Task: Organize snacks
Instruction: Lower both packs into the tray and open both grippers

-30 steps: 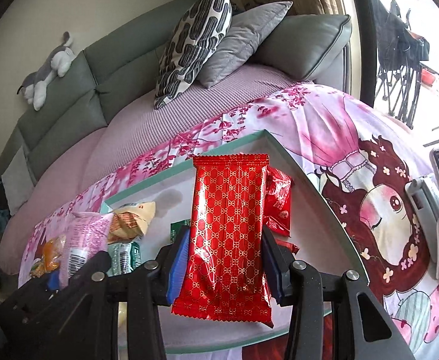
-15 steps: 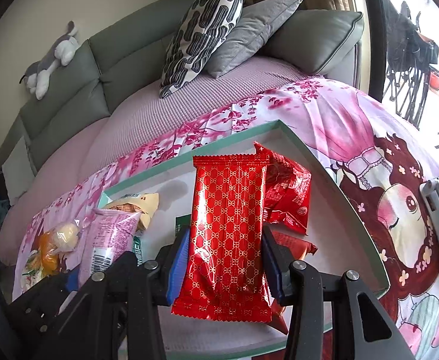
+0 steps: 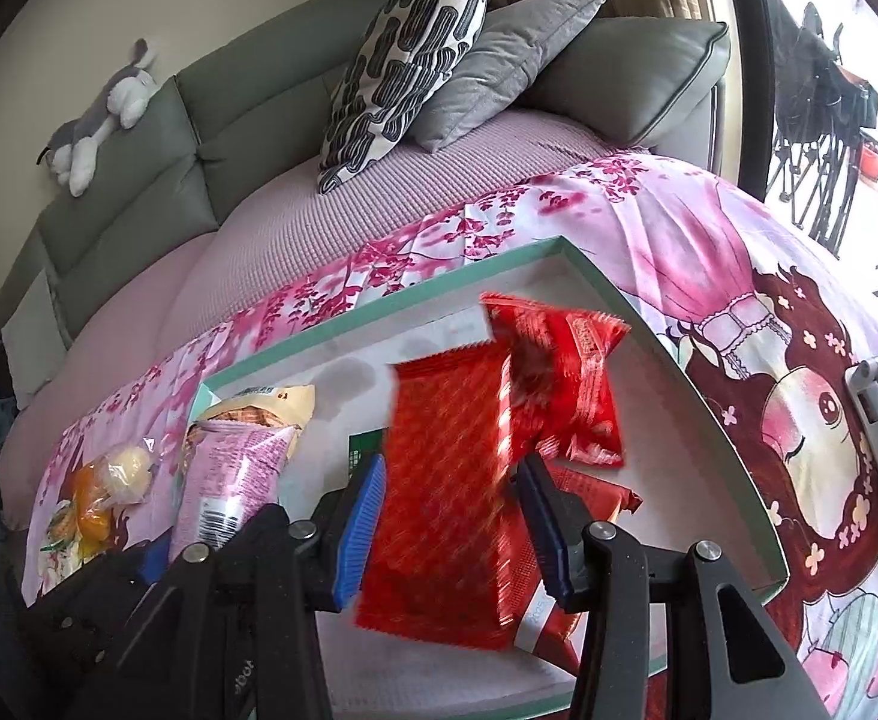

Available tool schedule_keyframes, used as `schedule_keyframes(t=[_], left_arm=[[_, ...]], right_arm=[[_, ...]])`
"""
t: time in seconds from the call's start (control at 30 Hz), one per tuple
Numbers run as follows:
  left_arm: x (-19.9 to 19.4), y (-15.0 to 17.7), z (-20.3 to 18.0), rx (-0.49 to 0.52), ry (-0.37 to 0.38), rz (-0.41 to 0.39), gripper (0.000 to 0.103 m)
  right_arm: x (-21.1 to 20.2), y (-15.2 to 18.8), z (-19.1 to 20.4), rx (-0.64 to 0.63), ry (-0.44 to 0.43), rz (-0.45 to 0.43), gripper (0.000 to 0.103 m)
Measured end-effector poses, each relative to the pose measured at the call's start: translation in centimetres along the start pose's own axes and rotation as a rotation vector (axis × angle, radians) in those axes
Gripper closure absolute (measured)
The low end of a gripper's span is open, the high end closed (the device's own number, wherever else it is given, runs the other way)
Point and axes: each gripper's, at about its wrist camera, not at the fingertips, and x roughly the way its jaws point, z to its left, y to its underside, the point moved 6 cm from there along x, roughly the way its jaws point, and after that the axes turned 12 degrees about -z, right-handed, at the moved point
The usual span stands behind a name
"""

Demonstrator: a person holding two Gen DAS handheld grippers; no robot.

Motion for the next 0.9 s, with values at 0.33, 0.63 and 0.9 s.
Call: schedule_keyframes(t=[0.33,0.63,0.9], left_arm=[[-1.1,-0.5,0.1,0.005,0.012,-0.011,0.043],[-1.9,-1.1,1.0,-0.022,-0.022,-0.016,0.036],[-2.4,-1.2,5.0,-0.114,-0.164,0.004,0.033]], right_arm=[[-1.1,-0.7,0.2,-0.003,-0.003,-0.03,0.053],[-1.6,-1.2,-0.2,0.008,0.0,-0.046,0.053],[-1.5,-1.0,-0.2,0.003,0.001,-0.036,0.052]])
